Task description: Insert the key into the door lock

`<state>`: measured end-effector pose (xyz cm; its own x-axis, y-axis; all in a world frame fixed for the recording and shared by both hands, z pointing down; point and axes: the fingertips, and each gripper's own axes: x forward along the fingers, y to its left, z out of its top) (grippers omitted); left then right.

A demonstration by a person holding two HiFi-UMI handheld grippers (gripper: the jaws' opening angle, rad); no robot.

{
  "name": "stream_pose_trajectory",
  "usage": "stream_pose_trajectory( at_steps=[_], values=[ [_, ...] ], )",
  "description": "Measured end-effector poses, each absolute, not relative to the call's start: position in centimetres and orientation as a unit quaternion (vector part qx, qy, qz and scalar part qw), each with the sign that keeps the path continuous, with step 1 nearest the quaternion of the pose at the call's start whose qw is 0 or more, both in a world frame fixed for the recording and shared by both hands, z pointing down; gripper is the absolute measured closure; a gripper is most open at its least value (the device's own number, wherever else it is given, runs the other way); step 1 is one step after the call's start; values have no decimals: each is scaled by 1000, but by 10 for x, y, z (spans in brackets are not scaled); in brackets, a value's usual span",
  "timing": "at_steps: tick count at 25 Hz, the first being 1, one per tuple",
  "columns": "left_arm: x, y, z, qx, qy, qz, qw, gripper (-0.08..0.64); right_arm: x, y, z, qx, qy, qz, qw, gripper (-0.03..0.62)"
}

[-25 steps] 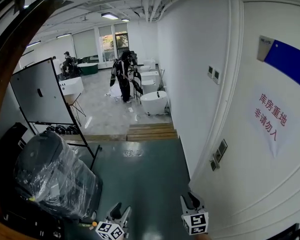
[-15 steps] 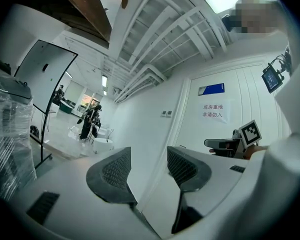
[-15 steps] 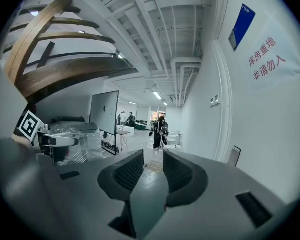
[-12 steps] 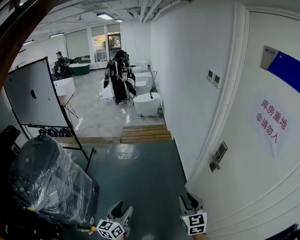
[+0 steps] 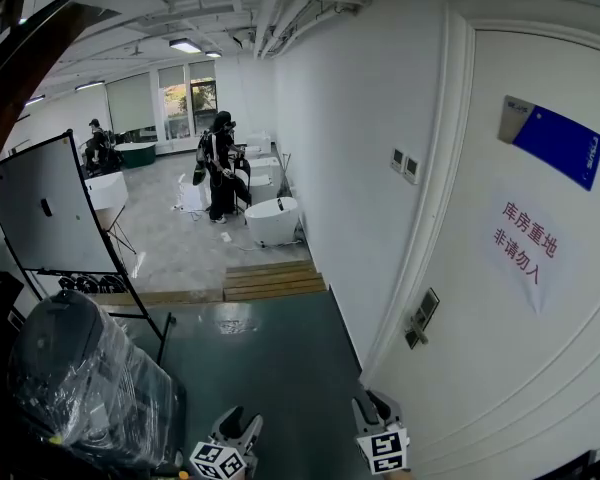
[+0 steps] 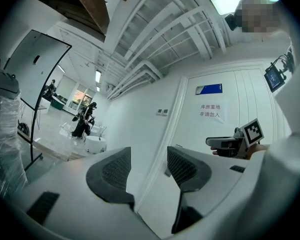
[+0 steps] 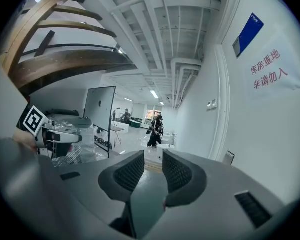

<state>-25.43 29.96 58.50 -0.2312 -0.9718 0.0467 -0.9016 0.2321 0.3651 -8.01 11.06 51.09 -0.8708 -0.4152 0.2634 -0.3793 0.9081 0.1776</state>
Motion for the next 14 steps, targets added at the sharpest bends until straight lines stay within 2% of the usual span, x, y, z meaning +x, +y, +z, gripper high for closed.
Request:
stream_pose_trajectory(
  at_steps=[4,10,14],
  values=[
    [-248,298,591,612,-767,-131,142,336,-72,112,515,214,-962,-47,161,494],
    [-251,288,581,617,-765,-129,132,336,-78,103,506,215,-966,-60,129,494],
    [-246,289,588,616,-765,-127,139,336,-74,104,516,216,-965,-53,139,494]
  ],
)
